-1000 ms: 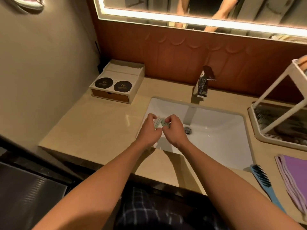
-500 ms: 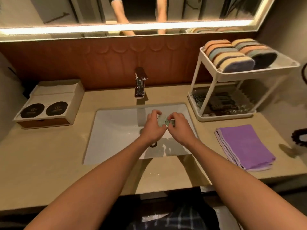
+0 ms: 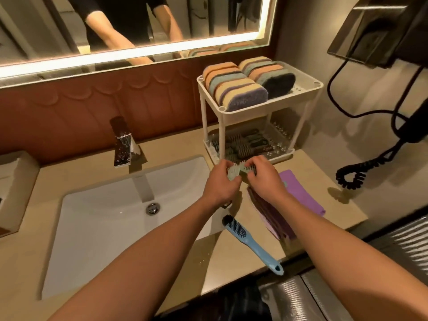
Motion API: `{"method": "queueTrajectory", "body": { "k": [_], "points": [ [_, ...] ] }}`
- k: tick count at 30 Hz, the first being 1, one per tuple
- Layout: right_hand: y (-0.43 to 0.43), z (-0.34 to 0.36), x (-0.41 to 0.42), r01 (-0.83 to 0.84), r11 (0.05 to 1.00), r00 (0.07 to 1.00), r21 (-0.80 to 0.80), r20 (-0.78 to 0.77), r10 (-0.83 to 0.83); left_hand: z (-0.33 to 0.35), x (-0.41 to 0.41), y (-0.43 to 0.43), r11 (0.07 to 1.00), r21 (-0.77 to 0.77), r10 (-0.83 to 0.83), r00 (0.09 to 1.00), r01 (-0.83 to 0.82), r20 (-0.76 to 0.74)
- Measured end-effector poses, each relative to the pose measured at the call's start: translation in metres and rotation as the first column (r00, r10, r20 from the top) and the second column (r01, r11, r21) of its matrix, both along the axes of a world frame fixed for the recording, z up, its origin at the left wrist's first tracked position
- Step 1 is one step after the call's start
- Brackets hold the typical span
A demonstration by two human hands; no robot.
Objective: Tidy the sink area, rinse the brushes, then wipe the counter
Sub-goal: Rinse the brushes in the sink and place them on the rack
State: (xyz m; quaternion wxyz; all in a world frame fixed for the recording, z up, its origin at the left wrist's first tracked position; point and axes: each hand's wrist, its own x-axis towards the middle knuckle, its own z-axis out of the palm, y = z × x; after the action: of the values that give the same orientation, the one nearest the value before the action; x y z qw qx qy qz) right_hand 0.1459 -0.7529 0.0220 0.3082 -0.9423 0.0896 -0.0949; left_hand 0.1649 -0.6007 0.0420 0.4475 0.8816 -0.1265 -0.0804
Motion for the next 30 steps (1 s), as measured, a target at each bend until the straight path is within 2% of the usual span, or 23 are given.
{"method": "queueTrajectory", "body": {
  "k": [3, 7, 13, 19, 25, 30],
  "points": [
    [-0.016, 0.003, 0.008, 0.023, 0.999, 1.0, -0.025, -0.003, -0.023, -0.004, -0.004, -0.025, 0.997, -0.039, 0.069, 0.995, -0.072, -0.071],
    [-0.043, 0.006, 0.019, -0.015, 0.997, 1.0, -0.077, -0.013, 0.014, -0.013, 0.0, -0.054, 0.997, -0.011, 0.078, 0.997, -0.078, -0.021],
    [-0.05, -0.001, 0.046, -0.002, 0.994, 1.0, -0.112, 0.016, 0.004, -0.004, 0.026, -0.076, 0.977, -0.036, 0.21, 0.978, -0.21, -0.015],
    [-0.05, -0.013, 0.072, 0.005, 0.983, 0.996, -0.184, -0.091, -0.023, -0.015, 0.06, -0.089, 0.974, 0.042, 0.226, 0.971, -0.223, -0.076],
    [-0.057, -0.014, 0.088, -0.075, 0.994, 0.989, -0.081, -0.134, 0.064, -0.031, 0.062, -0.086, 0.977, 0.023, 0.212, 0.974, -0.211, -0.08],
    [-0.058, -0.019, 0.093, -0.12, 0.991, 0.989, -0.062, -0.093, 0.114, -0.03, 0.06, -0.078, 0.98, -0.011, 0.196, 0.979, -0.197, -0.053]
  ]
}}
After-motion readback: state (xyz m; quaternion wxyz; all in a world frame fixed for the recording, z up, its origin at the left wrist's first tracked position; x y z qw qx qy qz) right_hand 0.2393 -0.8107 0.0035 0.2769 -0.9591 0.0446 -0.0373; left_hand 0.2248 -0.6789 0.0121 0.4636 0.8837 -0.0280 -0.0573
